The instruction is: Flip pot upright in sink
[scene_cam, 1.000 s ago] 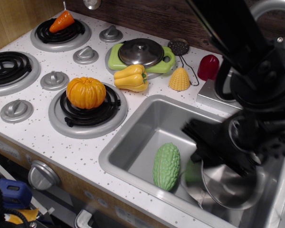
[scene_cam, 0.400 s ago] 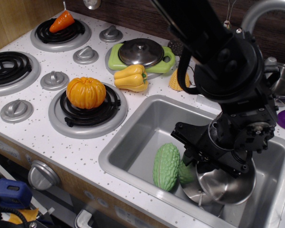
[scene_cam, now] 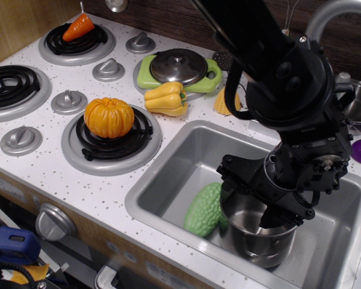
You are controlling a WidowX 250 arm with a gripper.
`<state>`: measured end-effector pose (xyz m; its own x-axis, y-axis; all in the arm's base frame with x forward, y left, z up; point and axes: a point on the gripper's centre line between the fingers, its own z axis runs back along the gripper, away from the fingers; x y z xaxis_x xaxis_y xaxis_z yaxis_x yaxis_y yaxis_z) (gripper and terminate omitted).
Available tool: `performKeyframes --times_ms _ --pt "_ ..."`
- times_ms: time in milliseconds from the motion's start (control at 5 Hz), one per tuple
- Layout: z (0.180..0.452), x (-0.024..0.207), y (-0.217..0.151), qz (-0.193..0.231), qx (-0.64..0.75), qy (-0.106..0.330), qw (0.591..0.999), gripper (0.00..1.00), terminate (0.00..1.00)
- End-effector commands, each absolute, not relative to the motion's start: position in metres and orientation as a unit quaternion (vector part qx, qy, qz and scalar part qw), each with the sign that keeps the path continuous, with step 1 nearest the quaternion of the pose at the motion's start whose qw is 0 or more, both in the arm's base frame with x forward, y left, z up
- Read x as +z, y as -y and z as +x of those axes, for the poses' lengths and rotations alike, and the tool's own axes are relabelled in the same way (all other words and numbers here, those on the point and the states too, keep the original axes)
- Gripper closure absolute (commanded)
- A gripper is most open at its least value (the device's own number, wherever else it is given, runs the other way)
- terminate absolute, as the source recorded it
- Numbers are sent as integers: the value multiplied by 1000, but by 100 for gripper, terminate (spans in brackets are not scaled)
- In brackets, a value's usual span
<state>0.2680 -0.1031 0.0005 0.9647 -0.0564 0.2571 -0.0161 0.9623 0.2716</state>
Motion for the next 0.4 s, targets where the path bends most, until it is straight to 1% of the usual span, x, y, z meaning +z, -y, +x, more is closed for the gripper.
performKeyframes --times_ms 0,200 --pt "275 19 107 121 -6 160 980 0 0" --pt "275 19 107 121 -6 160 980 0 100"
